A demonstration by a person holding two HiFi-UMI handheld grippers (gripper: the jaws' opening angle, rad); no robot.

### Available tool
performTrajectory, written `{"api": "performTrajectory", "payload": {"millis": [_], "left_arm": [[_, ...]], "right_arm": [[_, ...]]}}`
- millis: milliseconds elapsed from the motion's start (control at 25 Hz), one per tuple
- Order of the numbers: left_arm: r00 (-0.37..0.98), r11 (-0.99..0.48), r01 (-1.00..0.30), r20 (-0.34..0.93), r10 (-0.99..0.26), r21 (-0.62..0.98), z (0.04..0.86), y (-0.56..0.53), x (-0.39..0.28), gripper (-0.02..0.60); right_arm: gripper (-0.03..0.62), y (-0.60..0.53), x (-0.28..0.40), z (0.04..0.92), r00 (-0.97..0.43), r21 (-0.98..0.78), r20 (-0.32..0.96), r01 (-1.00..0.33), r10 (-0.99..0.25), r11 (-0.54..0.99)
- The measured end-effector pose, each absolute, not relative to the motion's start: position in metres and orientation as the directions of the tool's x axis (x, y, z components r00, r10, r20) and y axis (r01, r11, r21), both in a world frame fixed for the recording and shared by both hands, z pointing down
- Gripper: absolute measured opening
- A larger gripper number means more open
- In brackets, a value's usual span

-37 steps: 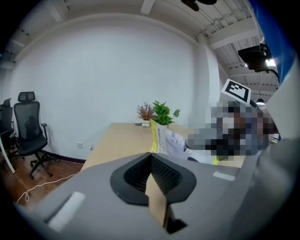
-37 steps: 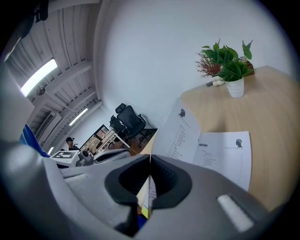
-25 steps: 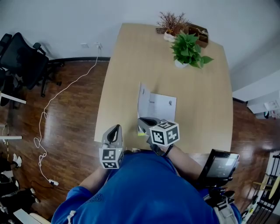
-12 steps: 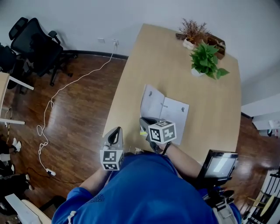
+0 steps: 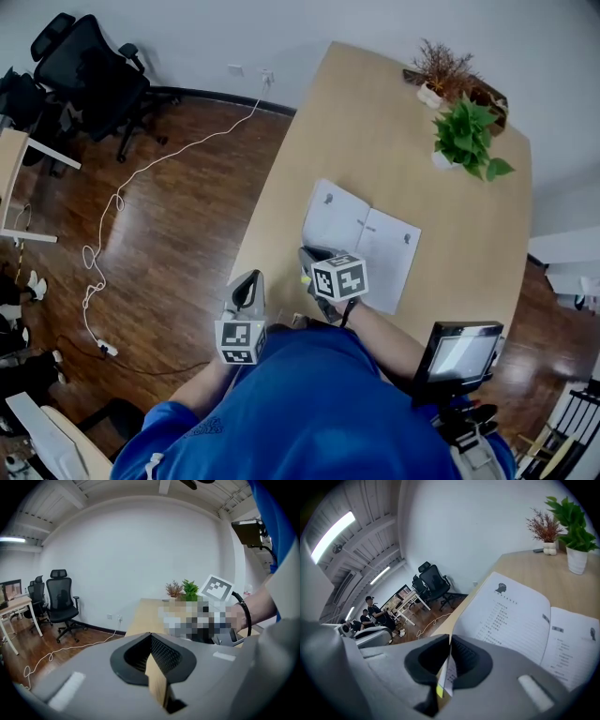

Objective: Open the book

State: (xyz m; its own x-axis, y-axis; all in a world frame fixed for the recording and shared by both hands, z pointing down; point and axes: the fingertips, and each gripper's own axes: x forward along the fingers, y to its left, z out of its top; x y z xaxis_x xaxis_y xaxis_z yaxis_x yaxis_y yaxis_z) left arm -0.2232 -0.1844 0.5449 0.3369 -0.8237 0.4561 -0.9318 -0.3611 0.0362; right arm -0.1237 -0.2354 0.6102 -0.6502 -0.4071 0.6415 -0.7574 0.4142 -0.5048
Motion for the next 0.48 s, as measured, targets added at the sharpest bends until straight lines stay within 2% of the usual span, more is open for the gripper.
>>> {"api": "performTrajectory", "payload": {"millis": [480], "left_arm": [[0.306, -0.329, -0.943, 0.493, -0.814, 0.042, 0.556, -0.178, -0.239, 0.007]], "right_arm": [[0.017, -0.237, -0.141, 0.654, -0.625, -0.482, 0.693, -0.772, -0.360, 0.414]]}}
